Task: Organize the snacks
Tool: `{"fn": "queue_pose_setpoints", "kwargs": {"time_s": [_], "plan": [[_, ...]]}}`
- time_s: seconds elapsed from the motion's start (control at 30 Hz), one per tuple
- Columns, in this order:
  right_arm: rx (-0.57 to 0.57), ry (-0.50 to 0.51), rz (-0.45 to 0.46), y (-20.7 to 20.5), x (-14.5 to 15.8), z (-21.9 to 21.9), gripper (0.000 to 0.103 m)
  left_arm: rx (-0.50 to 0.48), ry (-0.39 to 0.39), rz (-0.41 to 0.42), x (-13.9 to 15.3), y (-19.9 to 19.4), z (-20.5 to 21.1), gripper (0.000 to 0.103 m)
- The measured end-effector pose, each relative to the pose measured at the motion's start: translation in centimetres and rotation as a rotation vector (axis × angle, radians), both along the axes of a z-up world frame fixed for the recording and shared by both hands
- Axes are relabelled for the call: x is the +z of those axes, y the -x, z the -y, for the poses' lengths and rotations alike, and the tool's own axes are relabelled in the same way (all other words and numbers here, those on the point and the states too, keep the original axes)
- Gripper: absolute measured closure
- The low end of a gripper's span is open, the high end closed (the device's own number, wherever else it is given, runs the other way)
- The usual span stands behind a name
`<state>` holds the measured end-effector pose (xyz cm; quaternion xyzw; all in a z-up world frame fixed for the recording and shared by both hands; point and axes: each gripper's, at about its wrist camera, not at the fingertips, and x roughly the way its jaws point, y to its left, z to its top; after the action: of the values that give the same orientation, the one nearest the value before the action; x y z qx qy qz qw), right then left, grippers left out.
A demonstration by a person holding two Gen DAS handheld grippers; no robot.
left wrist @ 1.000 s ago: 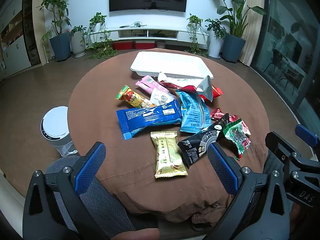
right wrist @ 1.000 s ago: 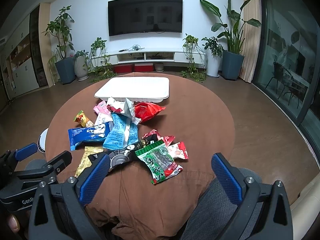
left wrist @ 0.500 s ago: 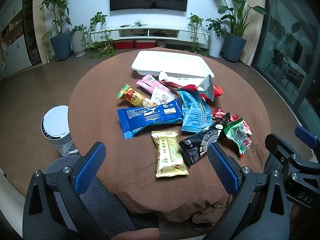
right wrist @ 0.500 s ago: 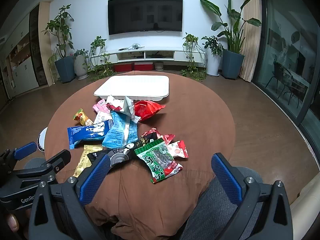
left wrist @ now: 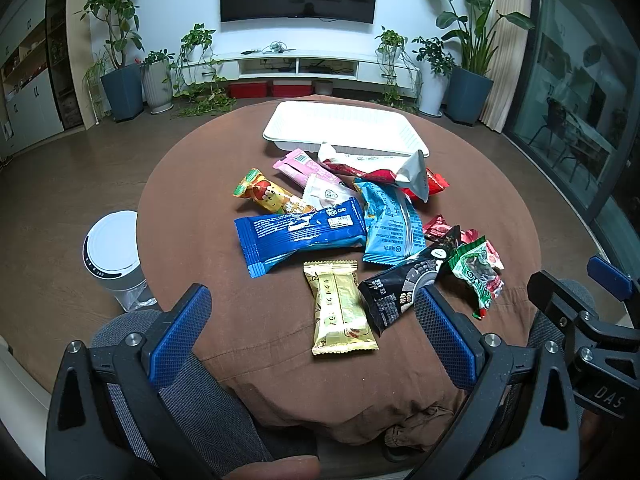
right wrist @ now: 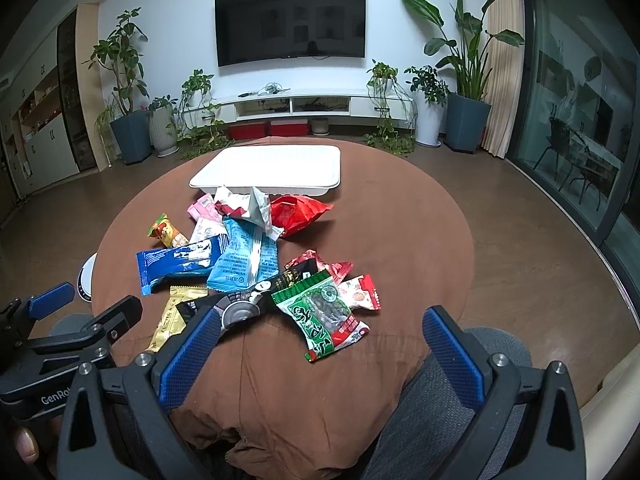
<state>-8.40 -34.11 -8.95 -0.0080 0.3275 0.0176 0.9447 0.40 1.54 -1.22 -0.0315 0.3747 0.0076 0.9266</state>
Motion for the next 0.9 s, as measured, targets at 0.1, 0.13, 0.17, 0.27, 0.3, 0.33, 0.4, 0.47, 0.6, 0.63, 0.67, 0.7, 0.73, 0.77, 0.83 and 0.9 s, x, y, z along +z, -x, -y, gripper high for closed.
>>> {"fn": "queue_pose_setpoints", "kwargs": {"time_s": [0.1, 0.13, 0.17, 0.27, 0.3, 0.33, 0.4, 0.47, 0.6, 0.63, 0.67, 0.7, 0.73, 0.77, 0.83, 0.9], "plan": [[0.000, -0.004, -0.006, -0.01, -0.17, -0.04, 0.000, 0.000, 0.000, 0.000, 0.04, 0.00, 0.07, 0.000], [0.001, -0.006, -0.011, -0.07, -0.15, -0.08, 0.000, 0.000, 0.000, 0.000, 0.03, 0.01, 0.05, 0.000], [0.001, -0.008, -0.013, -0.06, -0.21, -0.10, 0.000, 0.000, 0.000, 0.000, 0.02, 0.01, 0.04, 0.000], [0.001, -0.009, -0.015, -0.04, -0.32, -0.15, 0.000, 0.000, 0.000, -0.001, 0.02, 0.00, 0.04, 0.000], [0.001, -0.009, -0.014, -0.04, -0.32, -0.14, 0.000, 0.000, 0.000, -0.001, 0.04, -0.01, 0.07, 0.000], [0.001, -0.008, -0.013, -0.08, -0.26, -0.08, 0.000, 0.000, 0.000, -0.001, 0.01, 0.01, 0.01, 0.000], [0.001, -0.009, -0.015, -0.08, -0.26, -0.07, 0.000, 0.000, 0.000, -0.001, 0.04, 0.00, 0.07, 0.000], [0.001, -0.009, -0.015, -0.08, -0.27, -0.08, 0.000, 0.000, 0.000, -0.001, 0.02, 0.00, 0.04, 0.000], [0.001, -0.010, -0.016, -0.07, -0.31, -0.08, 0.000, 0.000, 0.000, -0.001, 0.03, -0.01, 0.08, 0.000], [0.001, -0.010, -0.016, -0.07, -0.31, -0.08, 0.000, 0.000, 0.000, -0.002, 0.00, -0.01, 0.02, 0.000], [0.001, -0.010, -0.017, -0.04, -0.38, -0.12, 0.000, 0.000, 0.000, -0.002, -0.03, 0.00, -0.03, 0.000], [0.001, -0.009, -0.016, -0.08, -0.31, -0.08, 0.000, 0.000, 0.000, -0.001, 0.03, -0.01, 0.09, 0.000], [0.001, -0.009, -0.017, -0.07, -0.31, -0.08, 0.000, 0.000, -0.001, -0.001, 0.03, -0.02, 0.08, 0.000], [0.001, -0.010, -0.017, -0.06, -0.35, -0.10, 0.000, 0.000, -0.001, -0.002, 0.00, -0.01, 0.04, 0.000], [0.001, -0.011, -0.021, -0.21, -0.61, -0.15, 0.000, 0.000, 0.000, -0.003, -0.01, -0.02, 0.02, 0.000], [0.006, -0.018, -0.026, -0.17, -0.79, -0.18, 0.000, 0.002, 0.000, -0.003, -0.18, -0.03, 0.05, 0.000]]}}
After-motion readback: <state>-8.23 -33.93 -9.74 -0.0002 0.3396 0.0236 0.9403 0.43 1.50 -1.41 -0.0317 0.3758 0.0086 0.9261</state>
